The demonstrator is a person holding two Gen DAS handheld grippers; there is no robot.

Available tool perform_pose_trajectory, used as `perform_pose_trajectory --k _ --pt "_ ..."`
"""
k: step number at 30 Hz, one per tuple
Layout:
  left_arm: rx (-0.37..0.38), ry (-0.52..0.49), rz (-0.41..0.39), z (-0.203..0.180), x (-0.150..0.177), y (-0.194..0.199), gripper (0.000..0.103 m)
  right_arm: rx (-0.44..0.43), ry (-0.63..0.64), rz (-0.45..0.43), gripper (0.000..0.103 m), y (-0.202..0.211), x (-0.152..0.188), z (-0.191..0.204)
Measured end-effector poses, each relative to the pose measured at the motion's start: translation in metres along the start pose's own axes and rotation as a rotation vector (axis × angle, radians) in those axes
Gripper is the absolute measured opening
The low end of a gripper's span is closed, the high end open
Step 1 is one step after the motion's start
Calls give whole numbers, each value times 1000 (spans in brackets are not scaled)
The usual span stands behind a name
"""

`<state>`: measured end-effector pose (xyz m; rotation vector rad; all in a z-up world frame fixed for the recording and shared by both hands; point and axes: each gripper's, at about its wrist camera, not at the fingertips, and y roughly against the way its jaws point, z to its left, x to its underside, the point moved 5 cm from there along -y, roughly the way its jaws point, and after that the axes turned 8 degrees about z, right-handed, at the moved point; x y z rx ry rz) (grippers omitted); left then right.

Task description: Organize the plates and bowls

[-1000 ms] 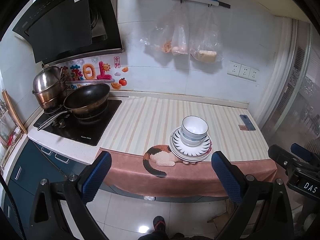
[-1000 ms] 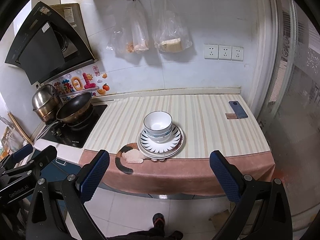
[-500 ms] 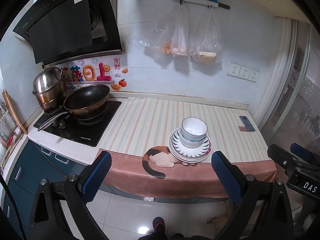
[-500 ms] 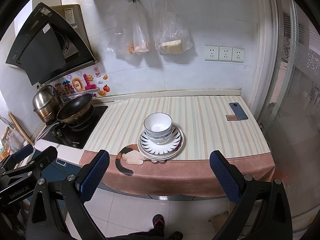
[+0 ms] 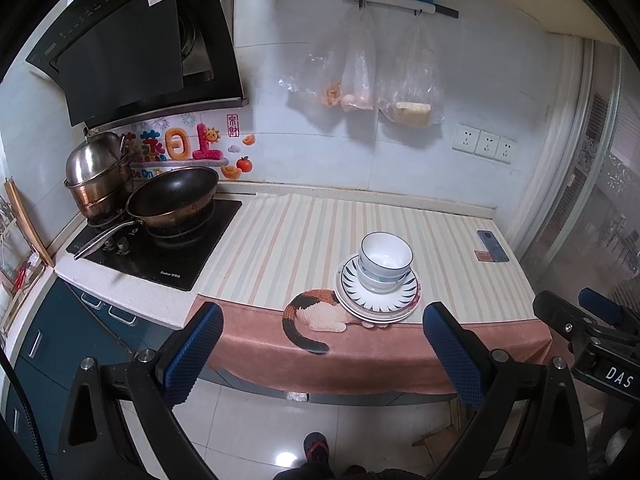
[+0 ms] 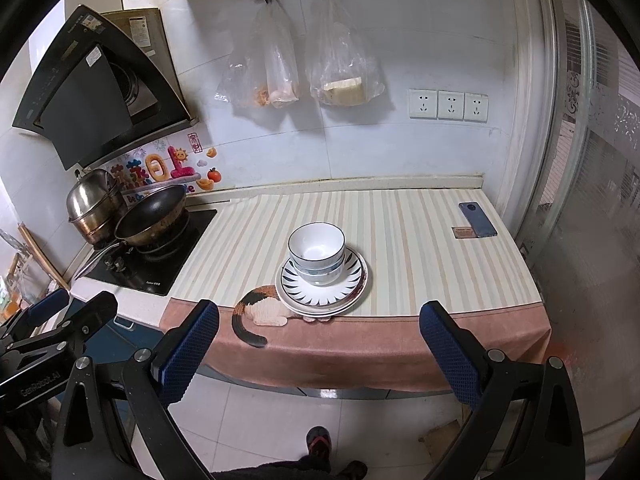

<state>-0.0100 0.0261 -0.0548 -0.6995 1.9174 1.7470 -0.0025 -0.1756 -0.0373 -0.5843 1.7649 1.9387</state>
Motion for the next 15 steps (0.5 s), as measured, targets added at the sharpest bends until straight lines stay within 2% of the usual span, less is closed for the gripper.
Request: perform_pose_trajectory --k 15 --pt "-19 11 -30 -5 11 8 102 -6 4 1 102 2 8 4"
